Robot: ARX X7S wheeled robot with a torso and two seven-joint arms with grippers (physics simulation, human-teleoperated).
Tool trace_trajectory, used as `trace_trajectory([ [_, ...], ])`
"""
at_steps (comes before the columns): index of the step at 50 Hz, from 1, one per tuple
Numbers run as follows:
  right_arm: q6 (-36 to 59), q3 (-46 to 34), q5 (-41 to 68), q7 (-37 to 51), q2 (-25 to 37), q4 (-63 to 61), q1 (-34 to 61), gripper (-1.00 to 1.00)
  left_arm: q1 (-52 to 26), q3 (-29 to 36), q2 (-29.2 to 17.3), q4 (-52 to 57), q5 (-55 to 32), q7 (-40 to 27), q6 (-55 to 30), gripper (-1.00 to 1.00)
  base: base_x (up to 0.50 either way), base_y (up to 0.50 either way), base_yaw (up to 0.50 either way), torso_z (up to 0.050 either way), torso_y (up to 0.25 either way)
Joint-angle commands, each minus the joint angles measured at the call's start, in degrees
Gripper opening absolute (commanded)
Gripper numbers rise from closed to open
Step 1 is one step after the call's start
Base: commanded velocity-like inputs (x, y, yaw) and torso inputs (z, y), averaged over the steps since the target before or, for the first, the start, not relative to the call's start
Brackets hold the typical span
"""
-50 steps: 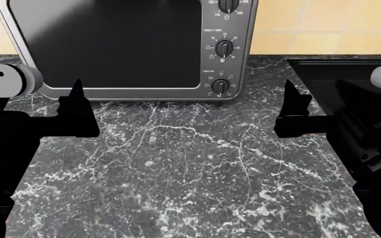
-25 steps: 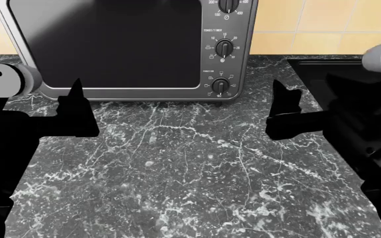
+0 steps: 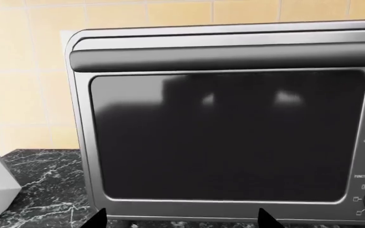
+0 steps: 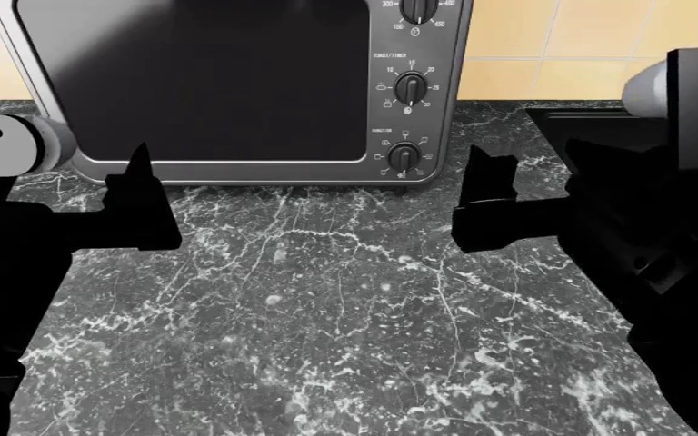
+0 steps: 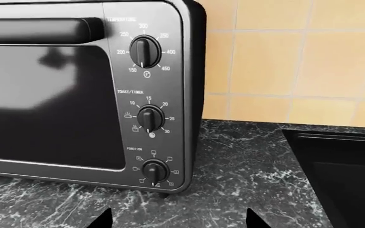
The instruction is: Turn on the toaster oven by setting the timer.
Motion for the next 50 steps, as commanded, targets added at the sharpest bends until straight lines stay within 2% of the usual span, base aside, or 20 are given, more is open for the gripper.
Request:
trace_trajectory([
  [1, -1.7, -2.2, -1.9, 0.5, -3.2, -0.7, 1.3, 1.0, 0.5, 0.1, -0.3, 0.3, -0.1, 0.1, 0.6, 1.0, 0.0, 0.0, 0.0, 0.0, 0.0],
  [30, -3.0, -3.3, -10.7, -6.3, -7.6, 4.6, 1.0, 1.0, 0.9, 0.8, -0.9, 0.4, 0.4, 0.4, 1.6, 1.0, 0.0, 0.0, 0.0, 0.0, 0.0],
  [50, -3.7, -4.2, -10.2, -6.6, -7.3, 5.8, 1.2, 1.0, 0.9, 1.4, -1.1, 0.2, 1.2, 0.8, 2.2, 1.0, 0.0, 0.0, 0.0, 0.0, 0.0],
])
